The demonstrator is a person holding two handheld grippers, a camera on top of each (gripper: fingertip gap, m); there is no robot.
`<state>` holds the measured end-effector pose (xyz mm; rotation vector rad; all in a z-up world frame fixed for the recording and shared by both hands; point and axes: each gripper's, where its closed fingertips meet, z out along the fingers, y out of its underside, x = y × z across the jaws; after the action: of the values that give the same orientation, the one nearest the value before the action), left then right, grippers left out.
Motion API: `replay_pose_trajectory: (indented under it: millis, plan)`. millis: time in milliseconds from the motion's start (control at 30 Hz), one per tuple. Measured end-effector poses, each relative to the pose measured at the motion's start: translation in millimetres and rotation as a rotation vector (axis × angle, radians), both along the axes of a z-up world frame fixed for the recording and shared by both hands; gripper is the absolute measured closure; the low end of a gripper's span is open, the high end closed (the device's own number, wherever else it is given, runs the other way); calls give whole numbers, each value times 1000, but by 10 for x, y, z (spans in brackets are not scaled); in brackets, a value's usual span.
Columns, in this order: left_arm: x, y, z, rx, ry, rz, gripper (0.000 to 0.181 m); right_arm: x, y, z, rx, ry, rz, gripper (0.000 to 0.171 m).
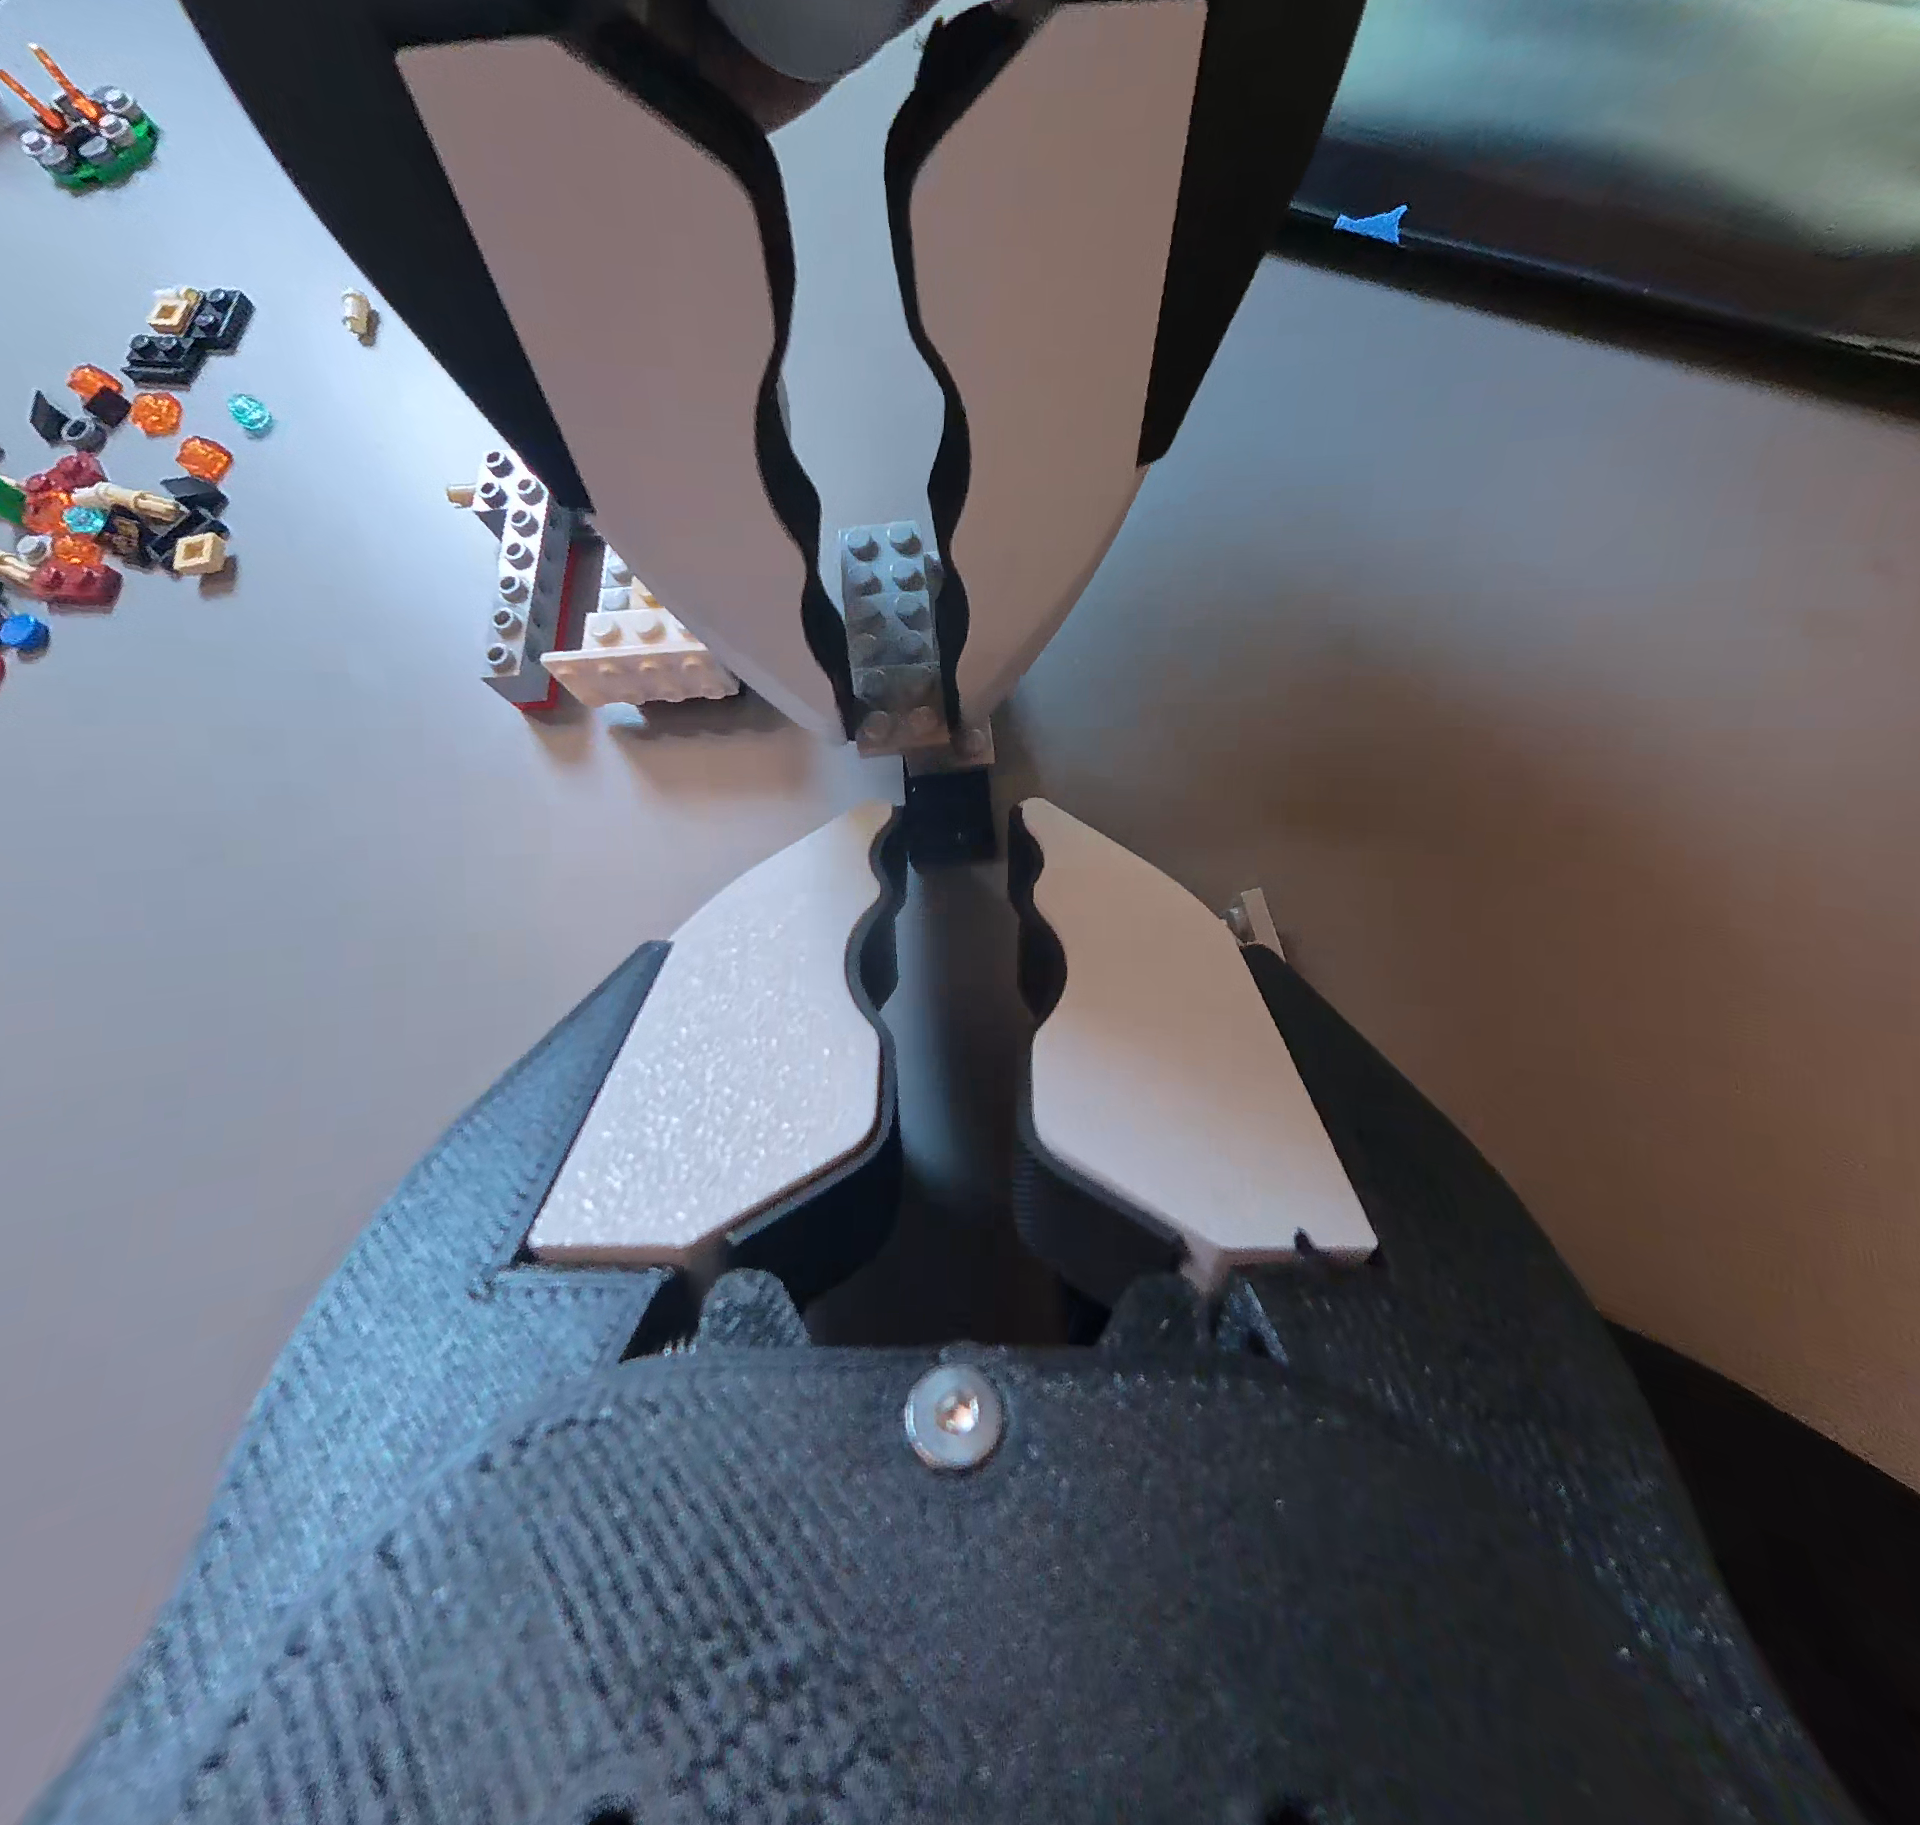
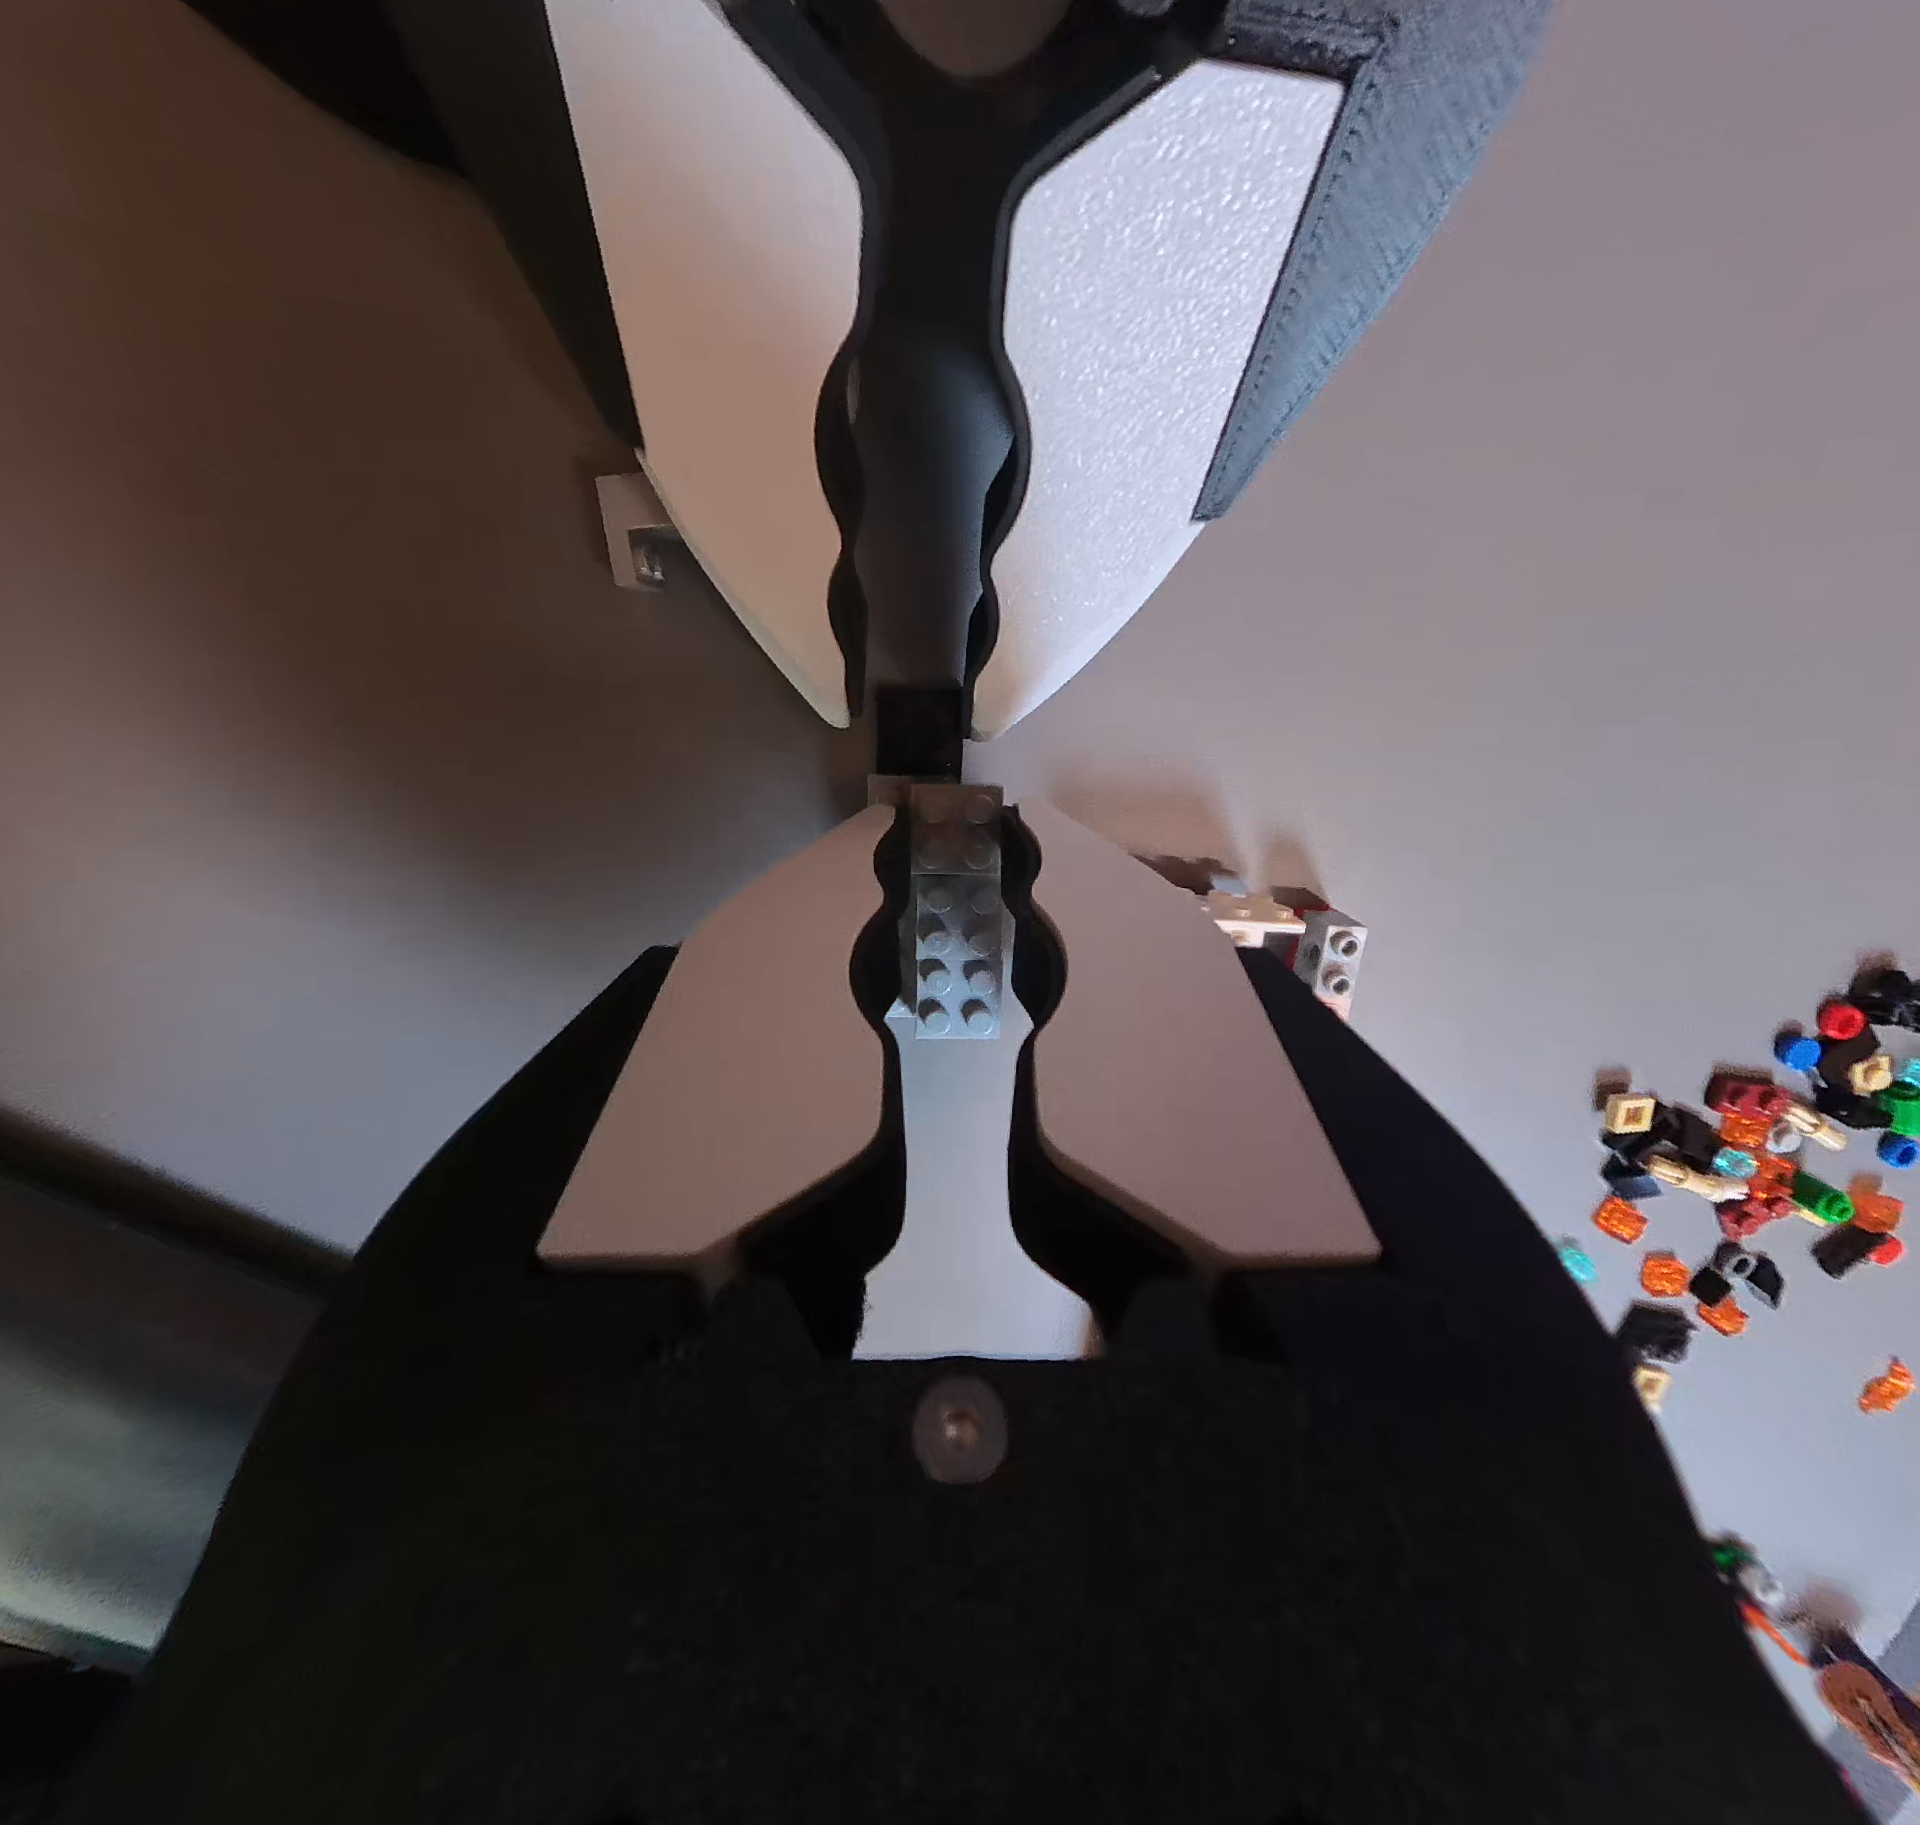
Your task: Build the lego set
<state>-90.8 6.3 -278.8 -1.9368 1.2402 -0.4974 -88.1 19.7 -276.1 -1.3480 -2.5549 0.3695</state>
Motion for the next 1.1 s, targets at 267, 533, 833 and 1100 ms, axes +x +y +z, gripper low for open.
replay_pose_trajectory:
  millis: [267, 533, 833, 1100]
  plan:
    - [0, 5, 1, -6, -8, 3, 163, 6, 4, -2, -10, -11, -23, 155]
    - [4, 0, 1, -7, -10, 0, 165, 10, 27, -2, 32, -32, 10, 155]
    - [-26, 30, -2, -9, -6, 20, 162, -1, 19, -29, 0, -35, -5, 155]
    - [-28, 13, -9, -8, 5, 16, 168, 8, 14, -33, 12, -47, 8, 154]
